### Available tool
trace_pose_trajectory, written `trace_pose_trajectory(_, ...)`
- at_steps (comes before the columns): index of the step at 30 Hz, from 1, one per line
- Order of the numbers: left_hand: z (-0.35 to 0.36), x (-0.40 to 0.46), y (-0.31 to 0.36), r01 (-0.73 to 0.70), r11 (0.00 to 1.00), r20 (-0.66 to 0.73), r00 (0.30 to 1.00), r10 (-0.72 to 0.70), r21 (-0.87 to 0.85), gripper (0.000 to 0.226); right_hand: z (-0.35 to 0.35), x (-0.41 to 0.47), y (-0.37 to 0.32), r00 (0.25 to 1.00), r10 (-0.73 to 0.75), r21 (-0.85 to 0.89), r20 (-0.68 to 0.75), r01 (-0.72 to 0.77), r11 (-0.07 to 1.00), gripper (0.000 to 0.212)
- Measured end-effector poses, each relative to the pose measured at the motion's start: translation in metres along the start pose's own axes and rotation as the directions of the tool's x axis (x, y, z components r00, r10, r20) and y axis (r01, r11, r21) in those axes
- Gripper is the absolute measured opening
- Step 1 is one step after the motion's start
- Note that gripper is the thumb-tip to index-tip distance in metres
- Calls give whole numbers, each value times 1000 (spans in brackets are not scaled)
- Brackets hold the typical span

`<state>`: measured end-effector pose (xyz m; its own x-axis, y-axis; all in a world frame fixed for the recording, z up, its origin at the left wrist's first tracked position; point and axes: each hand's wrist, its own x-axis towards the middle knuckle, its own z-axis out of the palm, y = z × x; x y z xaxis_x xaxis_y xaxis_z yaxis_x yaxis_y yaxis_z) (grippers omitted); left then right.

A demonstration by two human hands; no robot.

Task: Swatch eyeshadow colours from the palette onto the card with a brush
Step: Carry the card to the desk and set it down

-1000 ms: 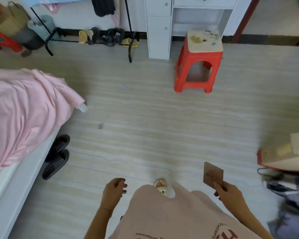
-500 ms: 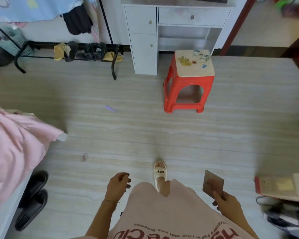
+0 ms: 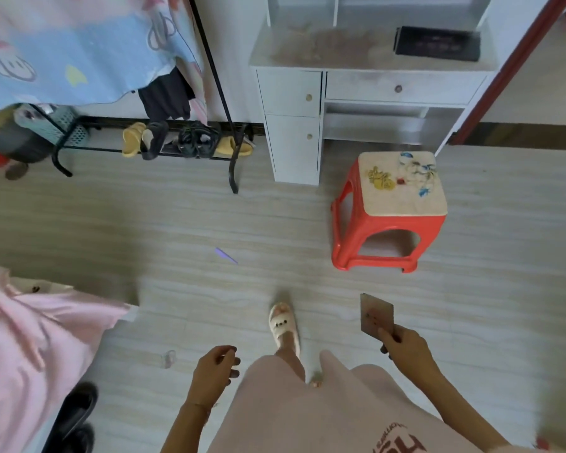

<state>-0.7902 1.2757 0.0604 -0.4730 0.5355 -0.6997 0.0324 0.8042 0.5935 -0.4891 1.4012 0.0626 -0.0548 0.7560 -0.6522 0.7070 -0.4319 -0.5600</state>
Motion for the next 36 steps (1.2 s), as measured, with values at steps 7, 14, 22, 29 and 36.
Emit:
trace_pose_trajectory(7, -30, 103, 70, 53, 999, 7, 999, -53, -1, 17, 1, 89, -83, 998, 61, 43, -34, -59, 997, 18)
trace_pose_trajectory(14, -60, 217, 208, -68, 995, 51, 997, 64, 79, 15, -29, 180, -188, 994, 59, 34, -96, -56, 998, 16)
trace_pose_trajectory(22, -35, 304, 331, -116, 988, 159, 982, 100, 98, 16, -56, 245, -242, 973, 186, 113, -135, -172, 979, 25)
trace_pose_trajectory(29, -5, 366, 391, -60, 989, 164, 986, 38, 133, 18, -100, 324, -278, 961, 249, 154, -122, -230, 961, 24)
trace_pose_trajectory(36, 8, 433, 501, -122, 982, 133, 986, 103, 147, 17, -165, 423, -347, 966, 183, 115, -183, -163, 980, 28)
